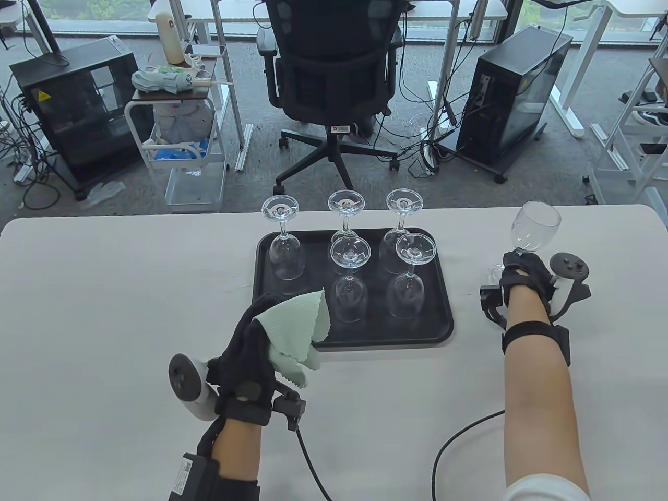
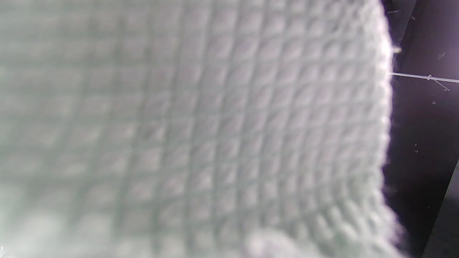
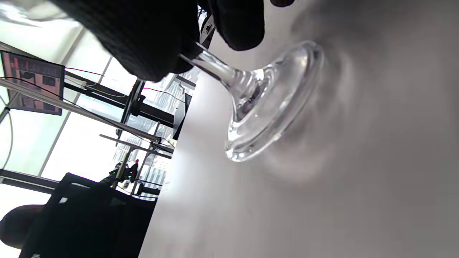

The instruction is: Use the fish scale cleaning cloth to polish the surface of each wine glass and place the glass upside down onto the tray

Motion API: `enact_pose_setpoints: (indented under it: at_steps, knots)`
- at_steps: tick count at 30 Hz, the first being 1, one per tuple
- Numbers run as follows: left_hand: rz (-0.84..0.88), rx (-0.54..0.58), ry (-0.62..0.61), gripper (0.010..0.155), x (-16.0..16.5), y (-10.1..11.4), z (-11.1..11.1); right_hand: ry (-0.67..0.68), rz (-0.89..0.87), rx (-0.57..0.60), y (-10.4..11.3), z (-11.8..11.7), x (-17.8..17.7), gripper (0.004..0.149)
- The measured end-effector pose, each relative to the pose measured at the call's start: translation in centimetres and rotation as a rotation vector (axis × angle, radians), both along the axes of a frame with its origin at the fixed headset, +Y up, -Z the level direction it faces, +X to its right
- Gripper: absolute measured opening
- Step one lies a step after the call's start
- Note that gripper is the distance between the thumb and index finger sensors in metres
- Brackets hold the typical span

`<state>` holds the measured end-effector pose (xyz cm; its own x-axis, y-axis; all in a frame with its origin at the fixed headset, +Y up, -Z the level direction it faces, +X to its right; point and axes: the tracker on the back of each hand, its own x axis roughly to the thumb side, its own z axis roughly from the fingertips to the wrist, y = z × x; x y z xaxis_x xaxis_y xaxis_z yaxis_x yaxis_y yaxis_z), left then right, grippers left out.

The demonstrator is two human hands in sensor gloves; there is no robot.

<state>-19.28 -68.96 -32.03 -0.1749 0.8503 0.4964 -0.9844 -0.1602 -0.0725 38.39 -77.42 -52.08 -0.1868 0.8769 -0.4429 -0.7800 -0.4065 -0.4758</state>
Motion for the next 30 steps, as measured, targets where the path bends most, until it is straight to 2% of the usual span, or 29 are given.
enact_pose_setpoints:
  at_steps: [3,4,5,6,8,10,13,16,17,19,22,24,25,29,30]
  knots:
    - [0.004,-0.005,0.01,0.053,-0.1,-0.3,0.0,0.082,-0.098,0.192,1.2,2.3,0.4,0.043]
    - [0.009,-0.008,0.01,0.053,-0.1,-0.4,0.0,0.149,-0.074,0.273,1.8,3.0,0.4,0.044]
    - [0.008,-0.011,0.011,0.053,-0.1,-0.5,-0.1,0.197,-0.015,0.331,2.6,3.7,0.2,0.044]
    - [0.006,-0.015,0.015,0.053,-0.1,-0.7,-0.2,0.306,0.142,0.432,4.0,5.3,-0.3,0.045]
    - [0.015,-0.022,0.013,0.053,-0.1,-0.9,-0.3,0.393,0.332,0.589,6.2,8.1,-1.9,0.046]
    - [0.006,-0.022,0.015,0.053,0.0,-1.0,-0.3,0.492,0.506,0.669,8.1,10.3,-4.0,0.046]
    - [-0.002,-0.013,0.012,0.053,0.4,-0.8,-0.1,0.691,0.91,0.66,11.1,14.5,-10.0,0.048]
    - [-0.005,0.0,-0.002,0.053,0.8,-0.5,0.1,0.771,1.259,0.574,12.3,17.5,-15.6,0.047]
    - [-0.015,0.007,-0.008,0.053,1.1,-0.4,0.2,0.769,1.35,0.594,12.5,18.6,-17.9,0.047]
    - [-0.025,0.014,-0.017,0.053,1.6,-0.3,0.2,0.792,1.388,0.562,12.5,19.6,-20.5,0.047]
    - [-0.047,0.013,-0.048,0.053,2.4,-0.2,0.3,0.769,1.343,0.595,12.6,20.9,-24.9,0.048]
    - [-0.064,0.014,-0.061,0.054,2.9,-0.2,0.4,0.746,1.335,0.568,12.8,21.5,-26.7,0.048]
    - [-0.075,0.007,-0.073,0.054,3.3,-0.2,0.5,0.74,1.345,0.591,12.9,21.9,-27.7,0.048]
    - [-0.165,-0.005,-0.121,0.057,4.6,-0.6,0.6,0.685,1.333,0.625,13.2,23.1,-29.2,0.048]
    - [-0.187,-0.014,-0.098,0.058,4.6,-0.6,0.7,0.669,1.338,0.61,13.2,23.3,-29.3,0.048]
